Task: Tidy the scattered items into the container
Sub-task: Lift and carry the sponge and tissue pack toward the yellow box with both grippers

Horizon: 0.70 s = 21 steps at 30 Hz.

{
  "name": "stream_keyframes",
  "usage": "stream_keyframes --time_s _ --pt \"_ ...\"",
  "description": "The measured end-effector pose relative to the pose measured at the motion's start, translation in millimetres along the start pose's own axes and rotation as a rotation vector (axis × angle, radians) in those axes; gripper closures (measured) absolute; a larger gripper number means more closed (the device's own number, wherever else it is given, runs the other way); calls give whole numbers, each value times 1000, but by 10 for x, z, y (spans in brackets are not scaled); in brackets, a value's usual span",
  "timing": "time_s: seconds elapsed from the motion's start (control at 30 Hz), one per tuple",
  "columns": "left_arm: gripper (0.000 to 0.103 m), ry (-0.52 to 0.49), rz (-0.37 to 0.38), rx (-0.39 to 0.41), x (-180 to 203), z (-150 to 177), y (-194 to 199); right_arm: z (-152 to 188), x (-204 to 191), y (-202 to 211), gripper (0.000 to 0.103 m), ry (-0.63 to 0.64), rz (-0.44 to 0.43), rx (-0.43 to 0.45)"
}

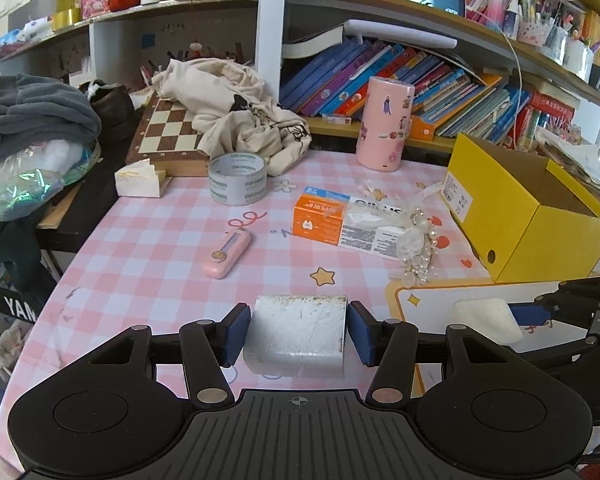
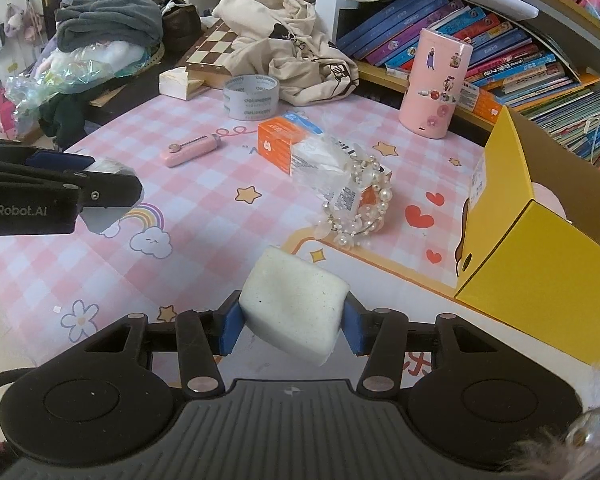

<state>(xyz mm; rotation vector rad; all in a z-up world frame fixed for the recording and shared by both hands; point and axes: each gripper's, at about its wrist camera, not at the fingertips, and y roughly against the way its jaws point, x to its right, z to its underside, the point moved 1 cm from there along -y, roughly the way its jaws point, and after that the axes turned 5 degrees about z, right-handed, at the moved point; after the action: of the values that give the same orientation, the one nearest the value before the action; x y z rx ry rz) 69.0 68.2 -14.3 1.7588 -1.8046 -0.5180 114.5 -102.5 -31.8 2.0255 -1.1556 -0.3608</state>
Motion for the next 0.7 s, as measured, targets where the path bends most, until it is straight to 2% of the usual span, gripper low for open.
stream_keyframes --time_s 0.7 --pt "51 5 1 65 -65 64 356 60 -154 282 56 1 25 42"
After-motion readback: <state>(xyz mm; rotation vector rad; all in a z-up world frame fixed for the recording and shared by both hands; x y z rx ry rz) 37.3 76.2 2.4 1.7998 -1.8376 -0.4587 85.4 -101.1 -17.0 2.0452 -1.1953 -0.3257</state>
